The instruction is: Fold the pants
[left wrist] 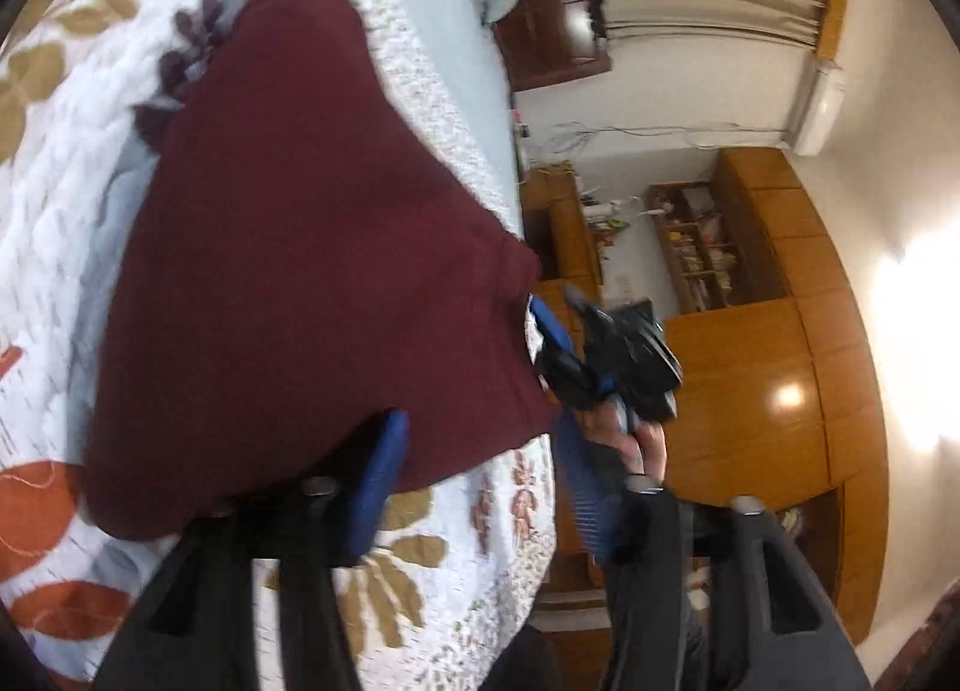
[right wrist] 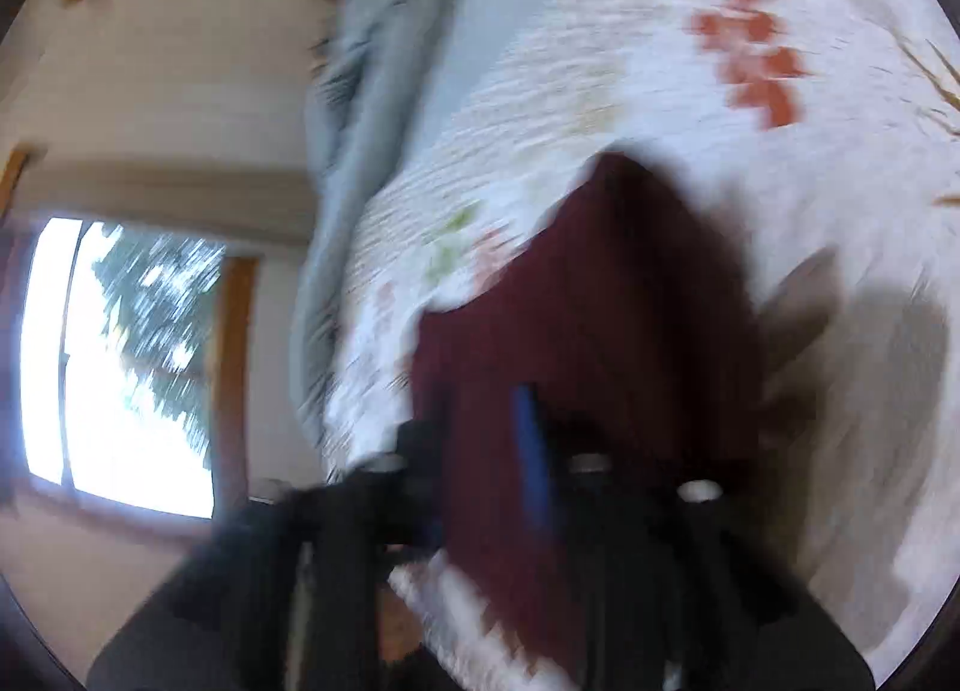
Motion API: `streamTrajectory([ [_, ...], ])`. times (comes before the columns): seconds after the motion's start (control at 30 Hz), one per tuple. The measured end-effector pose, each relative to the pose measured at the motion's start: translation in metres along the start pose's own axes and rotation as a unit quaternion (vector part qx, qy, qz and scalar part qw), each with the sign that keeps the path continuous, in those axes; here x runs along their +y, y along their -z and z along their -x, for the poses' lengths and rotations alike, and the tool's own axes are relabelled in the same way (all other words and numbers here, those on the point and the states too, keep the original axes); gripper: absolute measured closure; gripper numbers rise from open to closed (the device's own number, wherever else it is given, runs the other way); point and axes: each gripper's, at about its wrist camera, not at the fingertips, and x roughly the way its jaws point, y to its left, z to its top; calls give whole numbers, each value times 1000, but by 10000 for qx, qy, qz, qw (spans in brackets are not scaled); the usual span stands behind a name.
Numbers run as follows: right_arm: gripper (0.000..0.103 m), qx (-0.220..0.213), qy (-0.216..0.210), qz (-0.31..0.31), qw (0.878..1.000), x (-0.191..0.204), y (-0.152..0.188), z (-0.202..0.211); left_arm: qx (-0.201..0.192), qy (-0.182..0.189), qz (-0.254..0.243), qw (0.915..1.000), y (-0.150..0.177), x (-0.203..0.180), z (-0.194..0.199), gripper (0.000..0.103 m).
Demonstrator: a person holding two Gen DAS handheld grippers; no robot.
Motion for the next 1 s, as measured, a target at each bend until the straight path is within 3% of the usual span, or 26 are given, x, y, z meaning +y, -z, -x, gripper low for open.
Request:
streamTrajectory([
  [0.1,70,327,183,442,9983,15,31,-16,-37,-99,65,9999,-4,1,-6,40],
  [0.13,75,382,391,315,9980,3,35,-24,-39,-61,149,9999,-5,3,-7,40],
  [0.17,94,393,523,114,9978,-11,34,-24,-53,-5,257,9997,-3,6,-6,40],
  [0.2,103,369,643,-1,9972,-23,34,-20,-83,39,420,9991,-4,7,-5,40],
  [0.23,103,260,739,-113,9969,-33,33,-11,-150,-41,522,9985,-4,4,-1,36],
  [0.27,98,25,643,-260,9976,-37,32,-3,-235,-144,474,9985,2,0,7,28],
  [0.3,93,-152,623,-275,9976,-36,33,6,-350,-285,292,9986,7,-12,15,26],
  [0.37,51,-524,828,-36,9952,-20,45,30,-496,-600,-119,9969,20,-38,34,20],
  [0.43,38,-840,986,318,9911,0,68,54,-678,-968,-418,9921,39,-61,51,12],
  [0.47,27,-1005,1156,502,9869,14,90,70,-765,-1352,-602,9860,53,-75,59,11],
  [0.53,12,-1262,1568,710,9770,34,129,88,-921,-2092,-974,9686,83,-97,72,10],
  [0.57,11,-1328,1734,781,9727,38,150,100,-994,-2549,-1221,9541,102,-109,78,10],
  [0.6,11,-1377,1876,837,9689,38,175,117,-1122,-3091,-1473,9328,124,-123,82,10],
  [0.67,8,-1368,2173,874,9625,39,218,129,-1283,-3704,-1833,9015,158,-140,91,10],
  [0.73,7,-1333,2576,828,9534,37,261,132,-1415,-3958,-2025,8845,188,-151,100,10],
  [0.83,7,-1240,2978,634,9444,34,299,123,-1581,-4525,-2216,8492,237,-166,111,10],
  [0.9,7,-1223,3296,481,9349,36,328,129,-1643,-4717,-2356,8337,261,-181,109,10],
  [1.0,3,-1441,3688,607,9163,57,362,137,-1718,-5195,-2688,7927,304,-204,104,10],
])
